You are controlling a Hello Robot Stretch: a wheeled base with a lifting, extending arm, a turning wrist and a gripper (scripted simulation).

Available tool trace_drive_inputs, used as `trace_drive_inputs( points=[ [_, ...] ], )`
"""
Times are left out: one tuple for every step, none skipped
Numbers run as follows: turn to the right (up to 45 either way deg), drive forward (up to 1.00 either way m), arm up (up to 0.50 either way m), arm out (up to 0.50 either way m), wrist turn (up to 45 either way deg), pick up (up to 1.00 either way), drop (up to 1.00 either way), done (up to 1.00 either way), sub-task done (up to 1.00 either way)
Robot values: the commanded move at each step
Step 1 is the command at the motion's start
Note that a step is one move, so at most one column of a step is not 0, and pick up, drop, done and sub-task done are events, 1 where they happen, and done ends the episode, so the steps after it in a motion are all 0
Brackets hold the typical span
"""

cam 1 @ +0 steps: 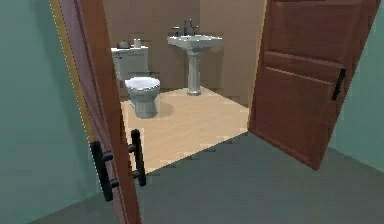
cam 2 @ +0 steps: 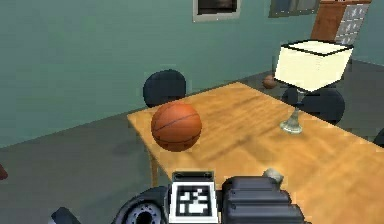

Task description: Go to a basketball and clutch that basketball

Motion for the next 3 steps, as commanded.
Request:
trace_drive_inputs(
  points=[
    [0.0, 0.00, 0.00, 0.36, 0.0, 0.00, 0.00, 0.00, 0.00],
    [0.0, 0.00, 0.00, 0.00, 45.0, 0.00, 0.00, 0.00, 0.00],
    [0.0, 0.00, 0.00, 0.00, 45.0, 0.00, 0.00, 0.00, 0.00]
  ],
)
